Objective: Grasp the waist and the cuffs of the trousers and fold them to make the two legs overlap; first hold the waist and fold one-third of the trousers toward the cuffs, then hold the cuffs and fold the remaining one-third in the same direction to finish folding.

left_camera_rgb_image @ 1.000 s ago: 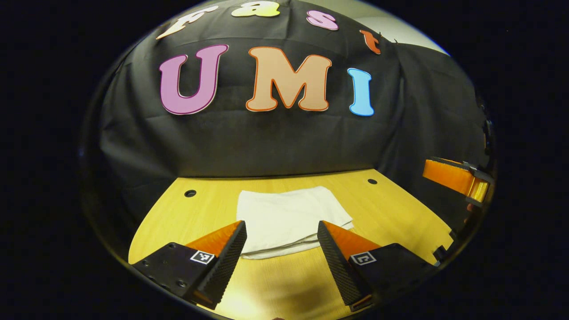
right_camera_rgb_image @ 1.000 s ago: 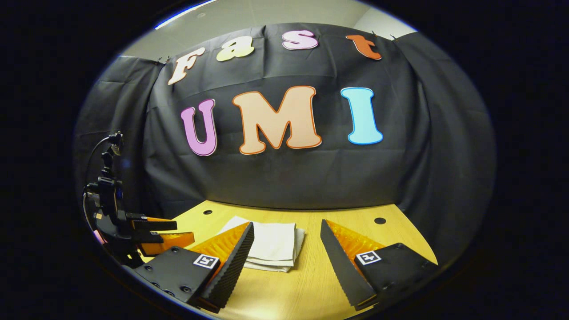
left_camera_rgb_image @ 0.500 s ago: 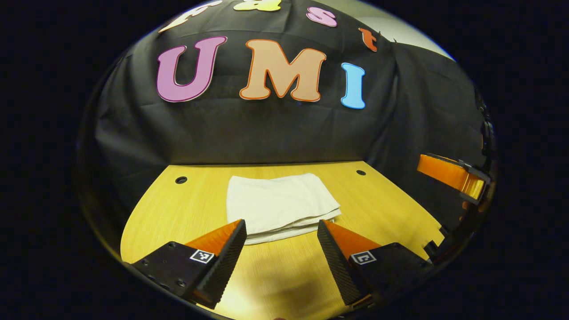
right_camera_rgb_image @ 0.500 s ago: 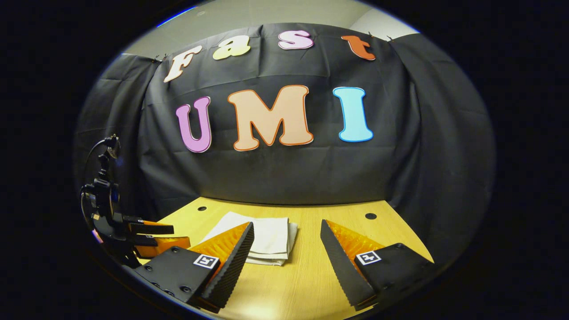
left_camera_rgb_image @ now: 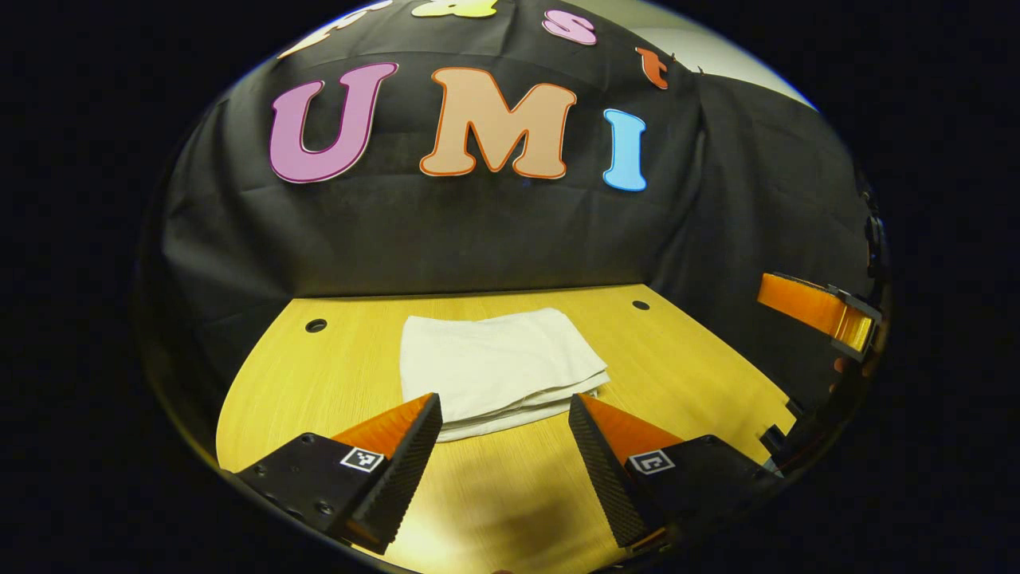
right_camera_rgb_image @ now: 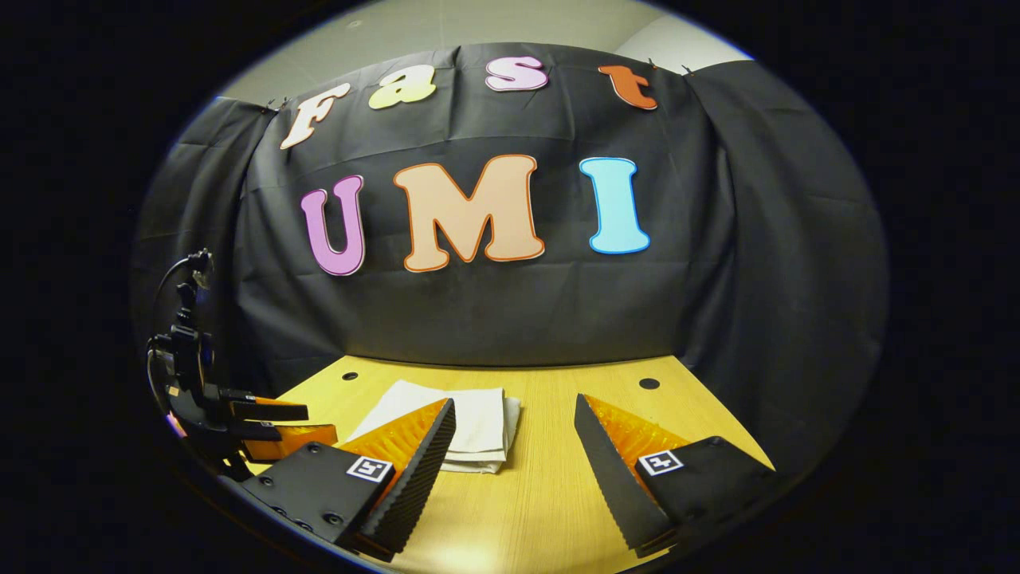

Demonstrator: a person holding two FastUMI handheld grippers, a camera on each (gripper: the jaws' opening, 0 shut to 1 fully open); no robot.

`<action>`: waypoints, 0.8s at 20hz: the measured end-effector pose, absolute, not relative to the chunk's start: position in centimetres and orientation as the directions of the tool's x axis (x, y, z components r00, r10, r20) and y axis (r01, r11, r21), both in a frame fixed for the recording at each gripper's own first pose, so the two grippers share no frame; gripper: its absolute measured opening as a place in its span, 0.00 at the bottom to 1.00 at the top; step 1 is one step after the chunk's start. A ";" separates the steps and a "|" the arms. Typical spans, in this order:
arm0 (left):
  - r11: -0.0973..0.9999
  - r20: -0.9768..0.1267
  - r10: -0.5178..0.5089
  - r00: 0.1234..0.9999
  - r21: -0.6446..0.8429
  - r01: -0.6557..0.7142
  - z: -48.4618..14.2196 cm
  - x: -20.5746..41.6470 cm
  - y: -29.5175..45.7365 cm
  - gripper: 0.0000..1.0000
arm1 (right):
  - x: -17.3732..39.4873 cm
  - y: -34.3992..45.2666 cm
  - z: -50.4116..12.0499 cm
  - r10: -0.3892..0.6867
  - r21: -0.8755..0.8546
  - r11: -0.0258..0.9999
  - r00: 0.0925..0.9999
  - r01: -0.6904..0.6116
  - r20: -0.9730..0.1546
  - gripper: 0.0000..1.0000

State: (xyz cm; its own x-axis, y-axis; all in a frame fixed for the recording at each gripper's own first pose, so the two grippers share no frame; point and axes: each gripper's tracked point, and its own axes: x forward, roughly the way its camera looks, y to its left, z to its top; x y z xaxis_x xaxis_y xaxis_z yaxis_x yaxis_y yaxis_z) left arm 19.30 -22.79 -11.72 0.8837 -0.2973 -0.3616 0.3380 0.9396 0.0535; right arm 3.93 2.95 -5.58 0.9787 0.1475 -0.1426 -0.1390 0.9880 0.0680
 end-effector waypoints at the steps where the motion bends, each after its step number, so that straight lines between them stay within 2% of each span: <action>1: 0.939 -0.364 -0.298 0.883 0.053 0.339 -11.8 19.3 -22.6 0.95 | 3.8 3.0 -5.5 0.144 0.070 0.988 0.979 -0.135 -0.143 0.96; 7: 0.934 -0.356 -0.312 0.881 0.056 0.353 -11.6 19.2 -22.3 0.95 | 3.5 3.0 -5.5 0.126 0.076 0.990 0.982 -0.116 -0.141 0.96; 8: 0.933 -0.360 -0.314 0.878 0.054 0.355 -11.7 19.1 -22.2 0.95 | 3.5 3.0 -5.4 0.124 0.075 0.991 0.982 -0.114 -0.139 0.92; 9: 0.933 -0.359 -0.315 0.879 0.054 0.356 -11.7 19.0 -22.2 0.95 | 3.4 2.9 -5.3 0.120 0.075 0.991 0.983 -0.110 -0.138 0.96; 11: 0.929 -0.367 -0.323 0.873 0.052 0.365 -11.9 18.9 -22.4 0.95 | 3.2 2.8 -5.1 0.111 0.080 0.992 0.986 -0.101 -0.128 0.96; 16: 0.876 -0.392 -0.422 0.817 0.056 0.479 -12.1 18.9 -25.7 0.95 | 2.4 -0.3 -4.2 -0.004 0.078 0.997 0.996 0.011 -0.092 0.96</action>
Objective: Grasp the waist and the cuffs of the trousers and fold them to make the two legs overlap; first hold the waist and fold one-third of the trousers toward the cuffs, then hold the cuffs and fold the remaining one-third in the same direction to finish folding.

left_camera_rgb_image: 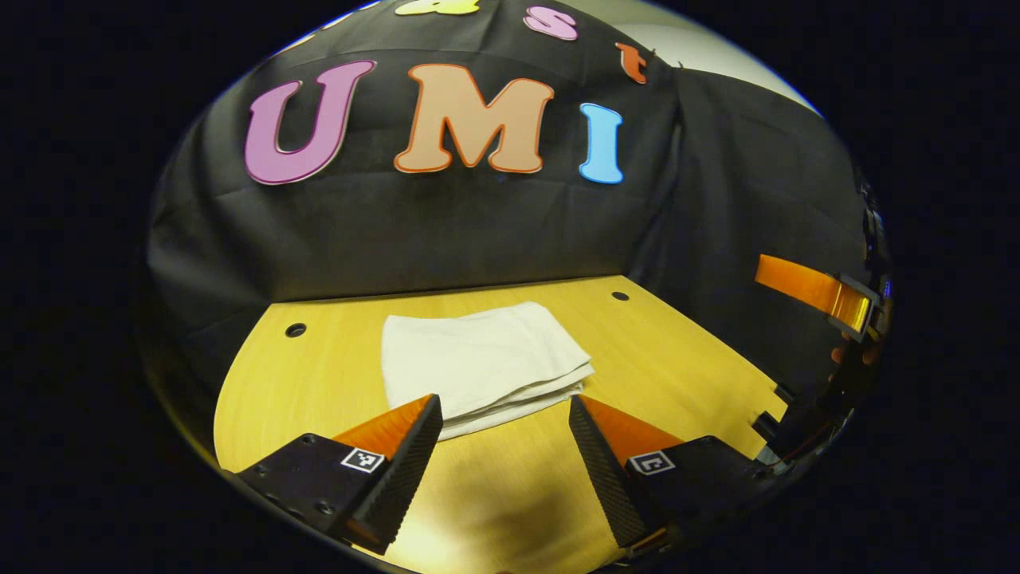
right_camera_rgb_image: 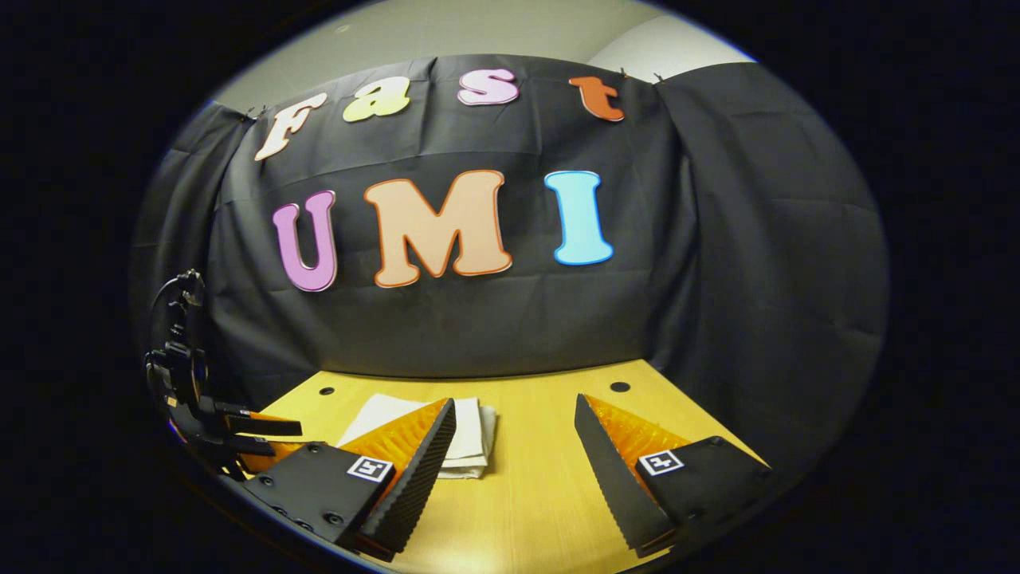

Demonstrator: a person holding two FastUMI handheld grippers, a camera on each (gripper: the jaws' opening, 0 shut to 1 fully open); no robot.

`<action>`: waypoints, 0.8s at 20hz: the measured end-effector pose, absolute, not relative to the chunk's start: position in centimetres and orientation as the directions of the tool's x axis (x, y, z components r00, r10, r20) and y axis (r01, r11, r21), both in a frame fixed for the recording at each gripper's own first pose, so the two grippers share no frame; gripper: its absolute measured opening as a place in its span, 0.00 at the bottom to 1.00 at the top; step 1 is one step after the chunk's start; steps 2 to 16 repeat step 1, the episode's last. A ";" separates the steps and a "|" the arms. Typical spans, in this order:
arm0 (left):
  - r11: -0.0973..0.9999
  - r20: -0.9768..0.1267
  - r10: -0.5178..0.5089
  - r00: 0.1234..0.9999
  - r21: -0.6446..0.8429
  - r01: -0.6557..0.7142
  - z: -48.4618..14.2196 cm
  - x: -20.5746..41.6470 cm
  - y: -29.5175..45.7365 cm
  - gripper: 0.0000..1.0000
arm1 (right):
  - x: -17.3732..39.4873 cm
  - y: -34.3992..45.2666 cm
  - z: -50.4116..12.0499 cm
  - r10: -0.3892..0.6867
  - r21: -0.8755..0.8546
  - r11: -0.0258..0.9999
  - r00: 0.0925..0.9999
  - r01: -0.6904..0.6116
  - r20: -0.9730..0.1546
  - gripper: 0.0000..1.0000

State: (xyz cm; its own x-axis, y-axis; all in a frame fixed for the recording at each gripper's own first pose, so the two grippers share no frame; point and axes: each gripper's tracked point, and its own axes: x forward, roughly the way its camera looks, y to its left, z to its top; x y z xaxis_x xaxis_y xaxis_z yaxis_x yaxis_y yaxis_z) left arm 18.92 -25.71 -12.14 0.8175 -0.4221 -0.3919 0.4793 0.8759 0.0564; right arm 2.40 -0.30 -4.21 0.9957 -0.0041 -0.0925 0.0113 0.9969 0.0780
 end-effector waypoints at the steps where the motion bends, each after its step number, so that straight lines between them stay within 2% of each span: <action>1: 0.852 -0.398 -0.459 0.794 0.055 0.520 -12.2 18.7 -27.0 0.95 | 2.1 -1.5 -3.8 -0.039 0.071 0.996 0.996 0.045 -0.082 0.96; 16: 0.852 -0.398 -0.459 0.794 0.055 0.520 -12.2 18.7 -27.0 0.95 | 2.1 -1.5 -3.8 -0.039 0.071 0.996 0.996 0.045 -0.082 0.96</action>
